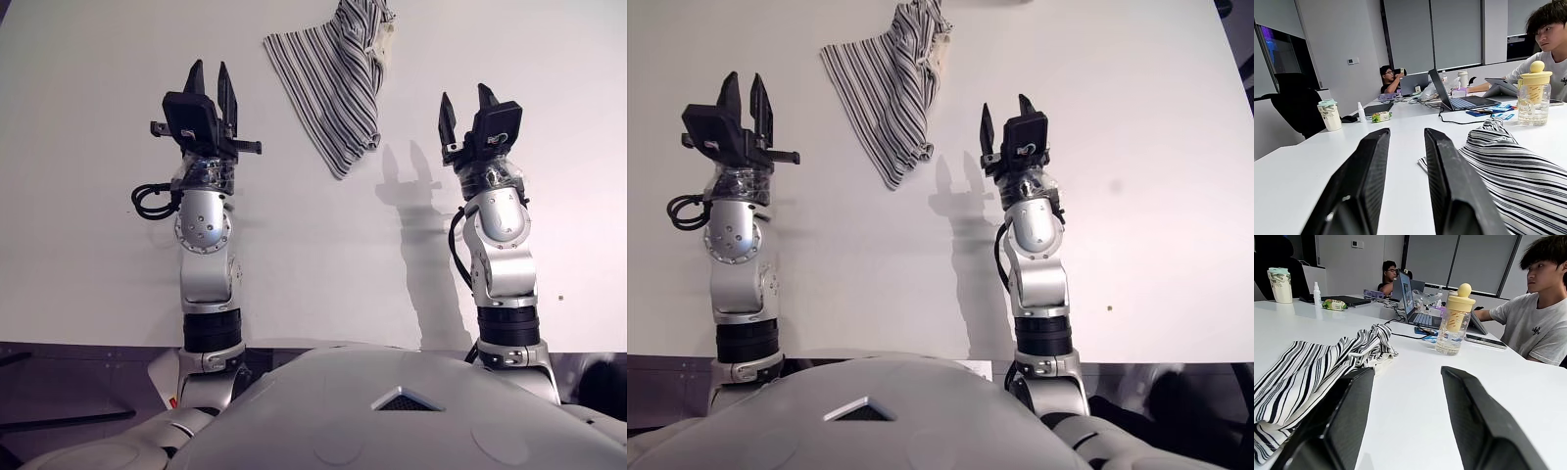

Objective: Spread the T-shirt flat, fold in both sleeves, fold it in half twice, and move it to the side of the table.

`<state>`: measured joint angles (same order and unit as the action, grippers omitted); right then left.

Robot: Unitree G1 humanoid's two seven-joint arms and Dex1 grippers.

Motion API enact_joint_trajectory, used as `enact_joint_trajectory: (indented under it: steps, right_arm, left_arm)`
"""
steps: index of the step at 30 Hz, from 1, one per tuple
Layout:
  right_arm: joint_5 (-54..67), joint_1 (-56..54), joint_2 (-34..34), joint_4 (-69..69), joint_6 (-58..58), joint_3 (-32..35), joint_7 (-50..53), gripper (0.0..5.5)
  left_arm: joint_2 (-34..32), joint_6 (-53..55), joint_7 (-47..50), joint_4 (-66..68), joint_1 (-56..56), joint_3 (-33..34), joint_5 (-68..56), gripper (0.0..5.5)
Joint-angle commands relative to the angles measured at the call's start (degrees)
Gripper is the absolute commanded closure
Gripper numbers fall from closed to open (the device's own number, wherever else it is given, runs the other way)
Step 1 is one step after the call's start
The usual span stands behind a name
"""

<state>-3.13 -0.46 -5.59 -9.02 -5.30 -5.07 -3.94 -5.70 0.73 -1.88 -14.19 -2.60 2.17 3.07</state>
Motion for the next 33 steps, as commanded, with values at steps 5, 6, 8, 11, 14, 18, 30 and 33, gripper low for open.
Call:
enact_joint_trajectory:
  steps: [5, 6, 8, 11, 14, 18, 30, 33]
  right_arm:
    - [-0.1, -0.3, 0.8, -0.4, -0.8, 0.5, 0.6, 3.01]
    - [-0.2, -0.4, 0.8, -0.4, -0.7, 0.5, 0.7, 3.01]
    - [-0.2, -0.5, 0.9, -0.3, -0.7, 0.5, 0.7, 3.01]
    - [-0.1, -0.5, 0.9, -0.3, -0.5, 0.6, 0.8, 3.01]
    - [-0.1, -0.8, 0.9, -0.1, -0.5, 0.7, 0.8, 3.01]
    - [-0.2, -1.1, 1.0, 0.2, -0.5, 0.9, 0.9, 3.01]
    - [-0.5, -1.4, 0.7, 0.5, -0.3, 1.0, 1.2, 3.01]
    - [-0.6, -1.7, 0.8, 0.7, -0.3, 1.0, 1.2, 3.01]
  left_arm:
    - [-0.3, 0.7, -0.2, 0.3, 0.9, 0.0, 0.0, 4.21]
    - [-0.3, 0.7, -0.2, 0.3, 1.0, 0.1, 0.0, 4.21]
    - [-0.3, 0.6, -0.2, 0.5, 1.1, 0.0, 0.0, 4.21]
    - [-0.3, 0.4, -0.1, 0.7, 1.4, 0.0, 0.0, 4.21]
    - [-0.3, 0.4, -0.1, 0.8, 1.6, 0.1, 0.0, 4.21]
    - [-0.4, 0.5, -0.2, 0.9, 1.7, 0.3, -0.1, 4.21]
    - [-0.1, 0.8, 0.4, 1.5, 1.7, 0.5, 0.2, 4.21]
    - [-0.2, 0.8, 0.4, 1.7, 1.9, 0.5, 0.2, 4.21]
